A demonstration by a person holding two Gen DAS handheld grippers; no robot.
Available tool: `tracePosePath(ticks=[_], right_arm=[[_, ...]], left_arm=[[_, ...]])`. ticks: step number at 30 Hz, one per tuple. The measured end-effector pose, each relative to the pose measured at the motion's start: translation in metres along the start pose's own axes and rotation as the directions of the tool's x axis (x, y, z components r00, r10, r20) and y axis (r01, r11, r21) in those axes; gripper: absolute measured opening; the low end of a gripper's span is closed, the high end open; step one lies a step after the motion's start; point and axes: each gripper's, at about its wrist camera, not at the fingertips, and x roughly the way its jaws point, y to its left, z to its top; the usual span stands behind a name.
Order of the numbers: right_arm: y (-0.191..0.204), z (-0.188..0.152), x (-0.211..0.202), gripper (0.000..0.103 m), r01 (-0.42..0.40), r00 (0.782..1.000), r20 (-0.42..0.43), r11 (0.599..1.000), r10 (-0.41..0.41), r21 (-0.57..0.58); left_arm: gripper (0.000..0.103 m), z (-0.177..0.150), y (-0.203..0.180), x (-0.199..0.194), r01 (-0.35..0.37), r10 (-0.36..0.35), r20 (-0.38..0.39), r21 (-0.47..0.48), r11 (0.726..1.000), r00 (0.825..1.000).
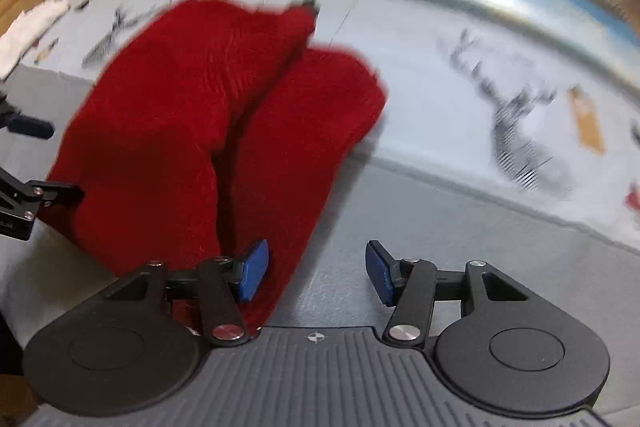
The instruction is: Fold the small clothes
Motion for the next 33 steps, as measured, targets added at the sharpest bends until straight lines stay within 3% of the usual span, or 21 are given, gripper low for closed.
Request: tracePosePath(ticks=[2,4,8,11,14,16,18,19,22,25,33], right_arm=[[0.000,0.003,-0.030,0.062,0.000,0.995,0.098,0.999,-0.005,0.049],[-0.002,0.000,-0.059,0.073,-0.004,0.983,0.182,0.995,-0.014,0.100],[-0.002,-0.015,-0.105,0.095,-0.014,0.948,0.317,0.985,-0.041,0.169],[0.005,-0.030,-0.122,0.098,-0.019,0.927,0.371,0.983,-0.051,0.183],[0.013,-0.053,-0.125,0.098,0.011,0.920,0.382,0.981,-0.086,0.195],[0.019,-0.064,-0.124,0.098,0.030,0.926,0.360,0.974,-0.112,0.226],[0.024,-0.075,-0.121,0.098,0.028,0.919,0.375,0.971,-0.119,0.239],[0.026,-0.080,-0.118,0.098,0.042,0.922,0.365,0.968,-0.132,0.246],[0.033,-0.083,-0.110,0.098,0.046,0.937,0.325,0.965,-0.131,0.257],[0.039,-0.083,-0.106,0.098,0.028,0.943,0.315,0.971,-0.105,0.238],[0.054,-0.076,-0.103,0.098,0.013,0.948,0.310,0.977,-0.080,0.212]], left_arm=[[0.103,-0.004,0.012,-0.028,-0.024,0.034,0.089,-0.105,0.994,0.996],[0.103,-0.012,0.021,-0.056,-0.024,0.055,0.157,-0.189,0.982,0.986],[0.103,-0.032,0.020,-0.098,-0.022,0.086,0.250,-0.250,0.968,0.964],[0.103,-0.051,0.009,-0.119,-0.021,0.103,0.317,-0.250,0.968,0.943],[0.103,-0.073,-0.009,-0.124,-0.019,0.114,0.355,-0.260,0.966,0.928],[0.103,-0.078,-0.016,-0.116,-0.018,0.124,0.334,-0.303,0.953,0.934],[0.103,-0.079,-0.019,-0.112,0.068,0.048,0.336,-0.325,0.943,0.941],[0.103,-0.079,-0.020,-0.108,0.077,0.035,0.321,-0.330,0.941,0.947],[0.103,-0.079,-0.024,-0.101,0.023,0.086,0.273,-0.371,0.928,0.958],[0.102,-0.078,-0.021,-0.097,0.036,0.067,0.247,-0.391,0.920,0.967],[0.102,-0.083,-0.021,-0.085,0.018,0.065,0.207,-0.375,0.927,0.976]])
